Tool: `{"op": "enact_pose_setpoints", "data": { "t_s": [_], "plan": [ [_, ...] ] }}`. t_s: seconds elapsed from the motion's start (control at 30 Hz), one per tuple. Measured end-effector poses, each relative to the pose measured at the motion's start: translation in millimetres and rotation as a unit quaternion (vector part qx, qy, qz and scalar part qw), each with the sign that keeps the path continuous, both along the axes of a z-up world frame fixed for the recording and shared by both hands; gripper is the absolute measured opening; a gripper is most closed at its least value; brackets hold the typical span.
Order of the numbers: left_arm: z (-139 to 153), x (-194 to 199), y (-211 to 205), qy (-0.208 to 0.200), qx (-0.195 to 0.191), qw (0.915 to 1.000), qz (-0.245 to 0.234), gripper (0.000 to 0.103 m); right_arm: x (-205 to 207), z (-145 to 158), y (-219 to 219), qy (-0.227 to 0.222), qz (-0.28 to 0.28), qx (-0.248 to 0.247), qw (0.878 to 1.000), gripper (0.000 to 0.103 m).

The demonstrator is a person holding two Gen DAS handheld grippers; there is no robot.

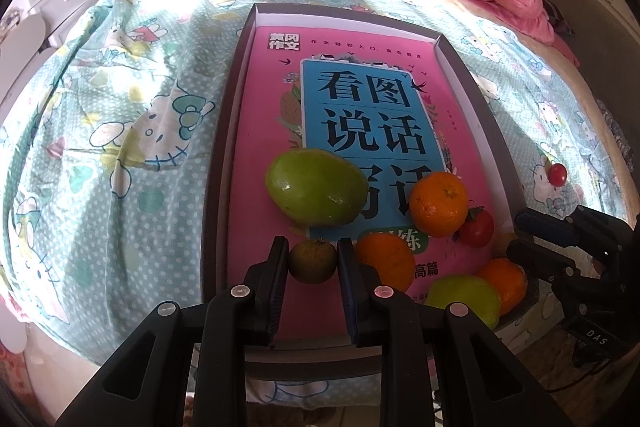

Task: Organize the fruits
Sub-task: 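Lower both tools into the tray and open them to release the small fruits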

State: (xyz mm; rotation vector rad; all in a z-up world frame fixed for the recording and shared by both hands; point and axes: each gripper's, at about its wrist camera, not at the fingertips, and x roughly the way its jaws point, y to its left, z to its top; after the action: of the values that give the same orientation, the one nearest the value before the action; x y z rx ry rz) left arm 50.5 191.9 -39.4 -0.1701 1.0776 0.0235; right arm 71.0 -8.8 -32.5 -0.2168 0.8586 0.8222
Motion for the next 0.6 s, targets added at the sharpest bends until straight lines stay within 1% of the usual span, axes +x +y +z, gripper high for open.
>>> {"op": "enact_pose_setpoints", "data": {
  "t_s": [0.27, 0.33, 0.4, 0.5, 0.6],
  "plan": [
    [-3.9, 0.7, -0.2, 0.005, 0.000, 1.0000, 0.000, 0.025, 0.1, 1.3, -1.2, 0.002, -0.002, 0.004, 1.000, 0.026],
    [-4.0, 1.2, 0.0, 0.004, 0.002, 1.0000, 0.001, 0.028, 0.3, 1.6, -1.5, 0.003, -0.003, 0.006, 1.000, 0.026],
    [-3.7, 1.4, 0.5, 0.004, 0.003, 1.0000, 0.003, 0.033, 0.7, 1.8, -2.0, 0.003, -0.005, 0.006, 1.000, 0.028],
    [-3.1, 1.7, 2.1, 0.002, 0.001, 1.0000, 0.005, 0.038, 1.5, 2.5, -3.4, 0.004, -0.007, 0.009, 1.000, 0.030],
    [-2.0, 1.5, 3.0, -0.001, 0.001, 1.0000, 0.005, 0.041, 1.7, 3.3, -4.0, 0.004, -0.009, 0.011, 1.000, 0.030]
  ]
}}
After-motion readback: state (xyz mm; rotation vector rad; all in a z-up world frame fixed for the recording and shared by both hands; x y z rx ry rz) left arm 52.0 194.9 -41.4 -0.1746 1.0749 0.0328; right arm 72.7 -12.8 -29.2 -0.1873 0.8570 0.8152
